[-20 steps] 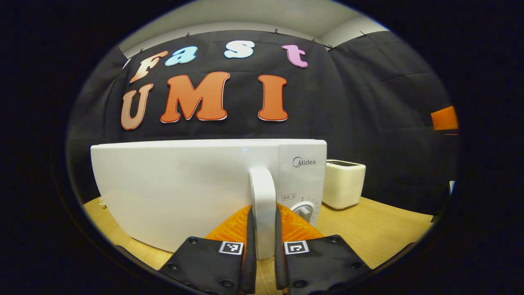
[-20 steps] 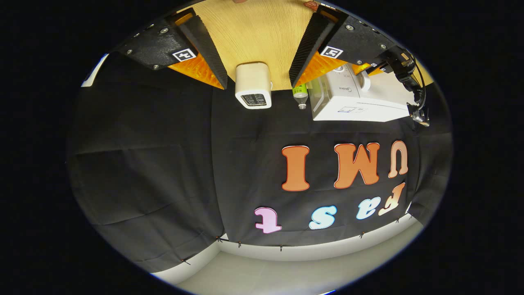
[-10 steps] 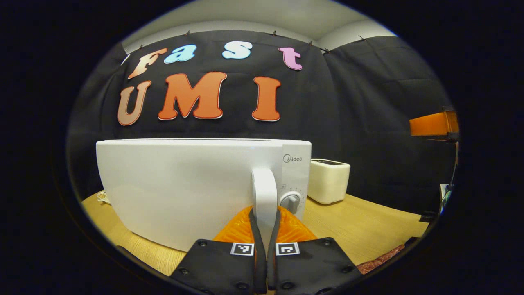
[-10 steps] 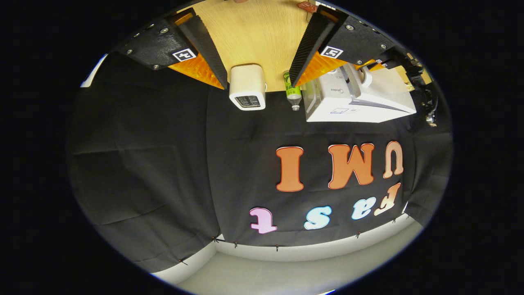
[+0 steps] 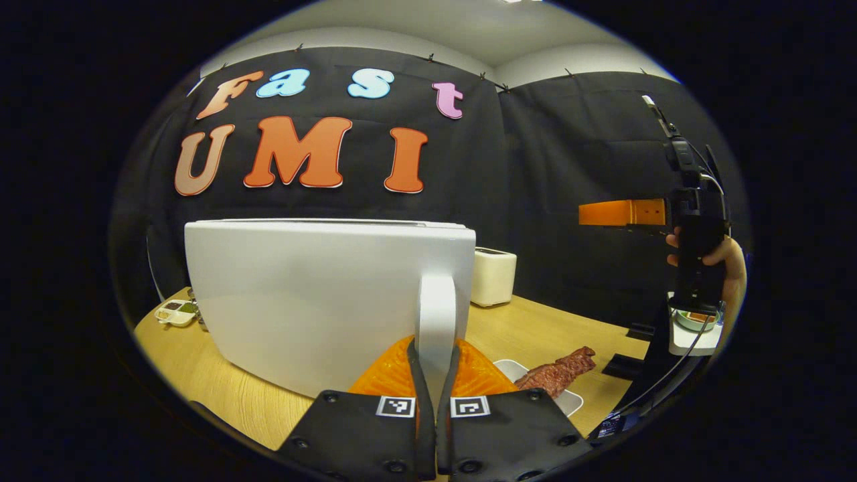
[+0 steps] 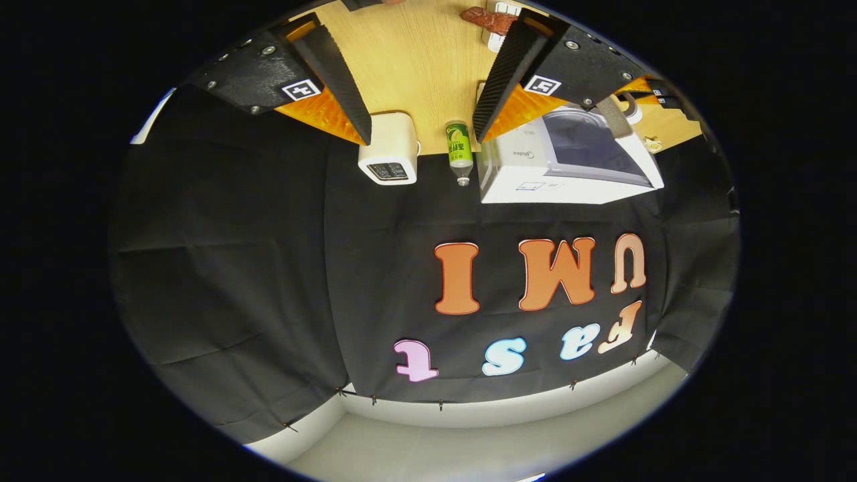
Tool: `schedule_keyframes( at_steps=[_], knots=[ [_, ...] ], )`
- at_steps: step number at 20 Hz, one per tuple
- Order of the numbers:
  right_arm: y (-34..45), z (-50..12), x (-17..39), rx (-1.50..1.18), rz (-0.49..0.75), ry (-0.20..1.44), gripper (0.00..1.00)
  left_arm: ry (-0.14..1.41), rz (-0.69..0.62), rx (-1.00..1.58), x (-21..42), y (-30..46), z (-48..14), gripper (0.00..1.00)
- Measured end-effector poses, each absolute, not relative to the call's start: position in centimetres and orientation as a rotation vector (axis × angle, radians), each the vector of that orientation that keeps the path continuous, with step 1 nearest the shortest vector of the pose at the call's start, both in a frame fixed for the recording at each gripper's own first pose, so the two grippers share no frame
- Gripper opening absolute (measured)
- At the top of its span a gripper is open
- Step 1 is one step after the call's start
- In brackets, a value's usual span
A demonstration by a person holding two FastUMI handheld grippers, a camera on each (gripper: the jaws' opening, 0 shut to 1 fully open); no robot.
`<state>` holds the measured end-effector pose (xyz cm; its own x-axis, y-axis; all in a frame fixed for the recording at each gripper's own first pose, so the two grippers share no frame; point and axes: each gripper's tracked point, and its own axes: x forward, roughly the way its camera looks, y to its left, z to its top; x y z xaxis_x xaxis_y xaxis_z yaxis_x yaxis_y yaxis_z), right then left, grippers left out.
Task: Open the microwave oven with the left hand, put the food in, and close the microwave oven.
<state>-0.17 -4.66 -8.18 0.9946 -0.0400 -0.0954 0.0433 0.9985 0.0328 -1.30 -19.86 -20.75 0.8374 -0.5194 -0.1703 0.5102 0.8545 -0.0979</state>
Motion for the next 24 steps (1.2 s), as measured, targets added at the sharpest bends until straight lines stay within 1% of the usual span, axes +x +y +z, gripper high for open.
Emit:
schedule_keyframes(
  at_steps=[2, 3, 4, 6, 9, 10, 15, 16, 17, 19, 20, 22, 23, 24],
  knots=[
    [-4.1, -8.4, -0.7, 0.030, -0.037, 0.099, 0.94, 0.194, -0.549, -0.039, -2.9, -18.4, -20.4, 0.05],
    [-3.8, -8.5, -0.9, 0.027, -0.035, 0.102, 0.94, 0.189, -0.547, -0.038, -3.9, -17.3, -20.3, 0.01],
    [-3.5, -8.6, -1.1, 0.028, -0.032, 0.104, 0.94, 0.186, -0.542, -0.038, -4.7, -16.3, -20.2, 0.05],
    [-2.5, -9.0, -1.7, 0.034, -0.020, 0.113, 0.94, 0.182, -0.519, -0.042, -6.3, -14.2, -20.3, 0.06],
    [-0.8, -9.5, -2.4, 0.035, -0.001, 0.121, 0.94, 0.162, -0.441, -0.040, -8.2, -10.6, -19.8, 0.08],
    [-0.3, -9.5, -2.7, 0.033, 0.005, 0.120, 0.94, 0.160, -0.409, -0.030, -8.6, -9.2, -19.7, 0.13],
    [2.3, -10.7, -3.9, 0.037, 0.041, 0.137, 0.95, 0.147, -0.244, -0.061, -11.4, -2.1, -19.6, 0.13],
    [2.6, -11.0, -4.1, 0.039, 0.044, 0.141, 0.94, 0.139, -0.211, -0.075, -11.8, -0.6, -19.0, 0.27],
    [3.0, -11.2, -4.3, 0.044, 0.047, 0.143, 0.94, 0.132, -0.174, -0.089, -12.3, 1.0, -19.0, 0.30],
    [3.5, -11.7, -4.8, 0.068, 0.047, 0.143, 0.94, 0.129, -0.110, -0.117, -13.9, 4.0, -19.0, 0.59],
    [3.7, -11.9, -4.9, 0.086, 0.044, 0.141, 0.95, 0.131, -0.080, -0.126, -14.6, 5.6, -18.9, 0.80],
    [3.5, -12.6, -5.2, 0.112, 0.025, 0.136, 0.94, 0.133, -0.038, -0.135, -15.5, 7.6, -18.6, 1.00],
    [3.3, -13.2, -5.3, 0.125, 0.012, 0.137, 0.94, 0.132, -0.019, -0.122, -16.0, 8.5, -18.3, 0.99],
    [3.1, -13.7, -5.4, 0.142, -0.004, 0.141, 0.94, 0.130, 0.004, -0.097, -16.2, 9.5, -18.2, 1.00]
  ],
)
